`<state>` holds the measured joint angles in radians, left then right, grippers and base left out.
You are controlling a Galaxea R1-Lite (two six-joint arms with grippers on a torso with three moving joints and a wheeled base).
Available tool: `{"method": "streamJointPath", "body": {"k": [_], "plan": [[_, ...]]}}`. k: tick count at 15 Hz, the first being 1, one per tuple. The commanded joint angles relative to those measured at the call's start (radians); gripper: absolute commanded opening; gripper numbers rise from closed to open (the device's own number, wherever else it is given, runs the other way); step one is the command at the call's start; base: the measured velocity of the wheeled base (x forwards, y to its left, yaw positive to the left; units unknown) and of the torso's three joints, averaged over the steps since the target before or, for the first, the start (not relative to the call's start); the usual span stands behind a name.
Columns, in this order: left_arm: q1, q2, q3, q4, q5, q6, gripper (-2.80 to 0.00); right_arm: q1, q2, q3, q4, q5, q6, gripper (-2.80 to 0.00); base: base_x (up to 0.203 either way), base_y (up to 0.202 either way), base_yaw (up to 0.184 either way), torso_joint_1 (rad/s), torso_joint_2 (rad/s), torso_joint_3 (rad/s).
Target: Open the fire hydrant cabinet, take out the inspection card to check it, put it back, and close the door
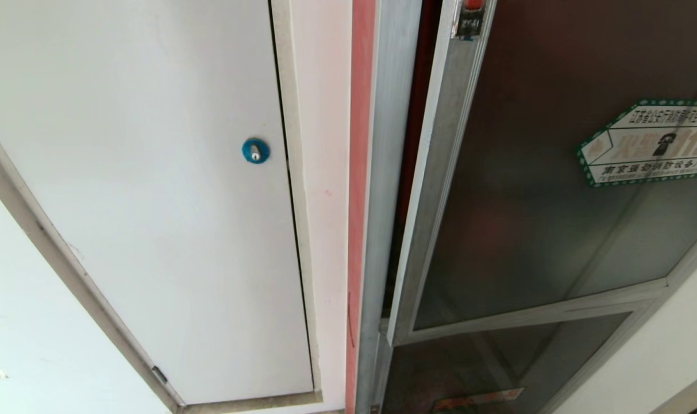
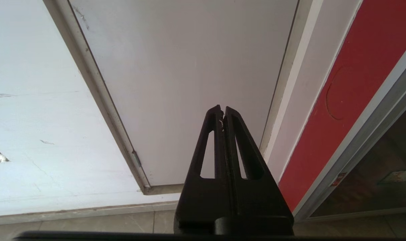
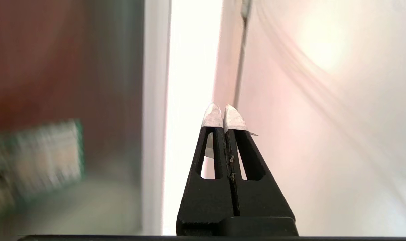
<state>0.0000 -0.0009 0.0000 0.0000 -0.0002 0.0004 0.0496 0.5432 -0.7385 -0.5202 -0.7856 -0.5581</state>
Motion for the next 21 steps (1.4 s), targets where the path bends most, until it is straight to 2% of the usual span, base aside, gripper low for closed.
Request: {"method": "streamJointPath", "body": {"k": [1,4,6,7,10,11,14,17,19,21], "plan": [[0.0,0.001,0.0,0.0,0.0,0.0,-2.8,-0.02,-0.152,0.073,0.048,0.006,0.001,-2.8,0.0,0.0,0.0,0.0,0.0,0.0],[0.0,0.001,0.0,0.0,0.0,0.0,-2.8,-0.029,-0.28,0.198,0.147,0.029,0.017,-2.8,0.0,0.0,0.0,0.0,0.0,0.0],[0.0,0.001,0.0,0.0,0.0,0.0,-2.8,-0.019,-0.312,0.317,0.159,0.091,0.077,-2.8,0.0,0.0,0.0,0.0,0.0,0.0],[0.0,-0.001,0.0,0.0,0.0,0.0,-2.8,-0.017,-0.317,0.374,0.163,0.166,0.156,-2.8,0.0,0.0,0.0,0.0,0.0,0.0],[0.0,0.001,0.0,0.0,0.0,0.0,-2.8,-0.017,-0.33,0.511,0.212,0.489,0.422,-2.8,0.0,0.0,0.0,0.0,0.0,0.0],[-0.001,0.001,0.0,0.0,0.0,0.0,-2.8,-0.021,-0.35,0.539,0.26,0.605,0.48,-2.8,0.0,0.0,0.0,0.0,0.0,0.0],[0.0,0.0,0.0,0.0,0.0,0.0,-2.8,-0.032,-0.507,0.582,0.474,0.815,0.52,-2.8,0.0,0.0,0.0,0.0,0.0,0.0],[0.0,0.001,0.0,0.0,0.0,0.0,-2.8,-0.034,-0.542,0.623,0.568,0.878,0.526,-2.8,0.0,0.0,0.0,0.0,0.0,0.0],[0.0,0.001,0.0,0.0,0.0,0.0,-2.8,-0.034,-0.542,0.675,0.548,0.876,0.523,-2.8,0.0,0.0,0.0,0.0,0.0,0.0],[0.0,0.0,0.0,0.0,0.0,0.0,-2.8,-0.034,-0.542,0.717,0.51,0.833,0.509,-2.8,0.0,0.0,0.0,0.0,0.0,0.0]]}}
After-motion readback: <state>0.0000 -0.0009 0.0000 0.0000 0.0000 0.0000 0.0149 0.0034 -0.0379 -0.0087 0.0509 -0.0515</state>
